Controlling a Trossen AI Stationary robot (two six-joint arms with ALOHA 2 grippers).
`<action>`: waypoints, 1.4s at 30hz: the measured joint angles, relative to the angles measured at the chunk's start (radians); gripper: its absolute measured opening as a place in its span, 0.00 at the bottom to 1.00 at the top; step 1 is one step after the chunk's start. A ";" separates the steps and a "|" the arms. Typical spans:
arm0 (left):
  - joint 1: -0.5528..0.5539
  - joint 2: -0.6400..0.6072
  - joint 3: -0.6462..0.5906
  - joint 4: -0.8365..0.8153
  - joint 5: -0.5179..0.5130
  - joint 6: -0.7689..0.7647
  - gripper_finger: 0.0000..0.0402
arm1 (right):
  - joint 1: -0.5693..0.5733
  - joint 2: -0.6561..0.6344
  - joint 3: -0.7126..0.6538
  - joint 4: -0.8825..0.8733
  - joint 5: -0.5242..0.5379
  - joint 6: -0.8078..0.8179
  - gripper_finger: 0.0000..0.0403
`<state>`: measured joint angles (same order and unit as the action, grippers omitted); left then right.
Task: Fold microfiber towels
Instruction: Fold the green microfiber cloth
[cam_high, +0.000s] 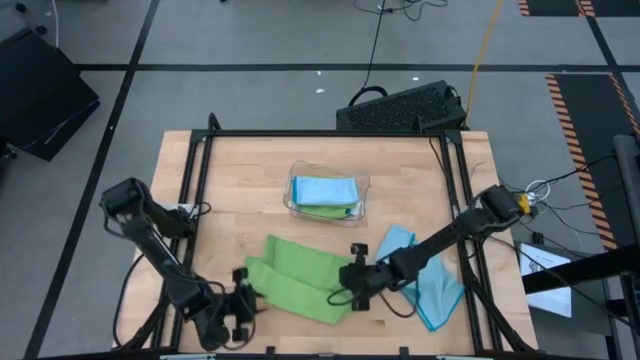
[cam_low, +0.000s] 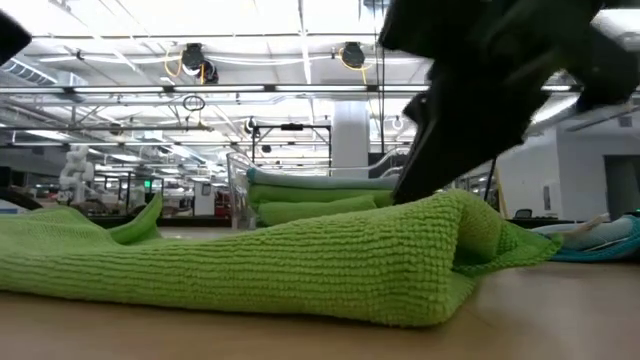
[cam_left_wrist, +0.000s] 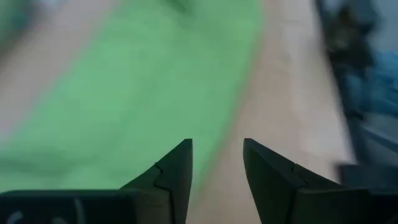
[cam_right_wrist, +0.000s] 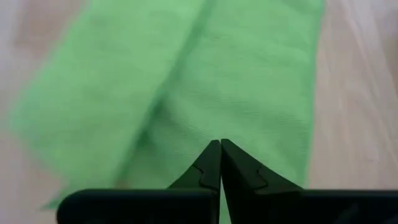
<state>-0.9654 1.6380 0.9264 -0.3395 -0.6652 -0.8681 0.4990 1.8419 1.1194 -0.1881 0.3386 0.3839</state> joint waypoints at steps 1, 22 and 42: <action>-0.002 -0.022 0.000 -0.057 -0.035 -0.025 0.36 | 0.012 -0.012 0.000 0.000 -0.001 0.007 0.01; 0.301 -0.214 0.000 -0.594 0.376 -0.088 0.40 | 0.105 -0.046 -0.189 0.540 0.026 -0.190 0.01; 0.557 -0.210 -0.034 -0.515 0.670 0.454 0.64 | 0.122 -0.046 -0.266 0.589 0.023 -0.170 0.01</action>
<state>-0.4086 1.4277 0.8920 -0.8542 0.0049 -0.4145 0.6214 1.7958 0.8532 0.4009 0.3618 0.2140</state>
